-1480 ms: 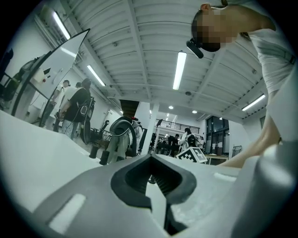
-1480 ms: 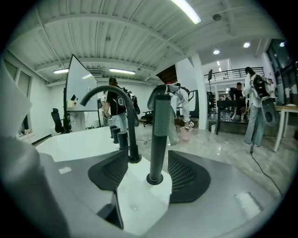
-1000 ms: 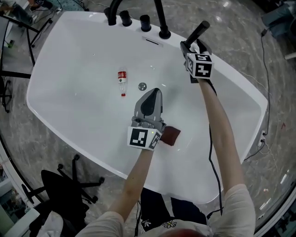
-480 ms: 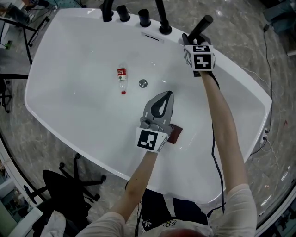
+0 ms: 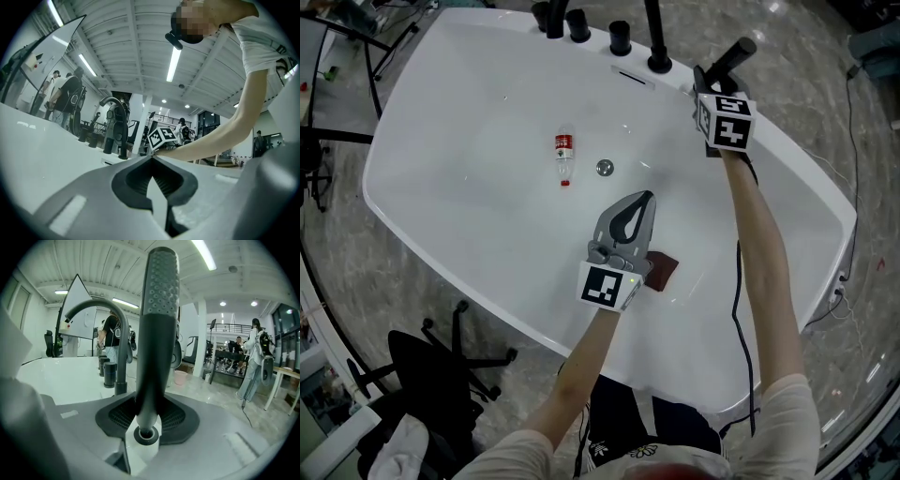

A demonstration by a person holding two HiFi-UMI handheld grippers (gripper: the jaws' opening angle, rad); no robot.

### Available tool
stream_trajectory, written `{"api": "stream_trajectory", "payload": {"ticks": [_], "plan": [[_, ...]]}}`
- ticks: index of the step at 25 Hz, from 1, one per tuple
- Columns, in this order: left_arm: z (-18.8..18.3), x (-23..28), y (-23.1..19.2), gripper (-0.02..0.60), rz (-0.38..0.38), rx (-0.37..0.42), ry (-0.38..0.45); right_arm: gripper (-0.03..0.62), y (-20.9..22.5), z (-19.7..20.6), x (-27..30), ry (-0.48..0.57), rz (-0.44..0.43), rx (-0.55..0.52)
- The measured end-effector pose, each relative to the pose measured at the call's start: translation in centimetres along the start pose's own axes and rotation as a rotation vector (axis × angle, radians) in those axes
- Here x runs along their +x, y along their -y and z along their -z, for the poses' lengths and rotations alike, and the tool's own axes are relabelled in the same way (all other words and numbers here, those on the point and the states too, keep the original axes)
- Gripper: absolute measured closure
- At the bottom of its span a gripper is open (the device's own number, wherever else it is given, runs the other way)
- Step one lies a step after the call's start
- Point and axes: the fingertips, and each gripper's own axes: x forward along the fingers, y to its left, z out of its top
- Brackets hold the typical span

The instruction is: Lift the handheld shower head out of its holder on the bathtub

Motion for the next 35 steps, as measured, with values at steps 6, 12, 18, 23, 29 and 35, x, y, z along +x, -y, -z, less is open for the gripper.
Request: {"api": "stream_trajectory", "payload": {"ticks": [6,12,18,23,29,35], "plan": [[-4.3,-1.6,-0.2,0.580,-0.023,0.031,0.014,0.445,-0.2,-4.6,-3.7,0.061,0.003,0.008],[-10.0,-2.2,3.3,0.580,0.006,0.049,0.025,0.445,-0.3,-10.2,-9.5,0.125,-0.008,0.026],[-17.3,-3.5,8.9,0.580,0.057,0.113,0.094,0.444,-0.4,-17.3,-18.4,0.221,-0.005,0.089],[-23.7,-5.4,13.0,0.580,0.068,0.146,0.156,0.444,0.0,-22.7,-27.6,0.291,0.000,0.074],[-28.2,-8.7,17.2,0.580,0.023,0.166,0.205,0.444,1.8,-27.5,-38.4,0.370,0.005,0.077],[-32.1,-12.3,23.0,0.580,0.004,0.167,0.260,0.444,2.9,-28.4,-48.9,0.443,0.008,0.086]]}}
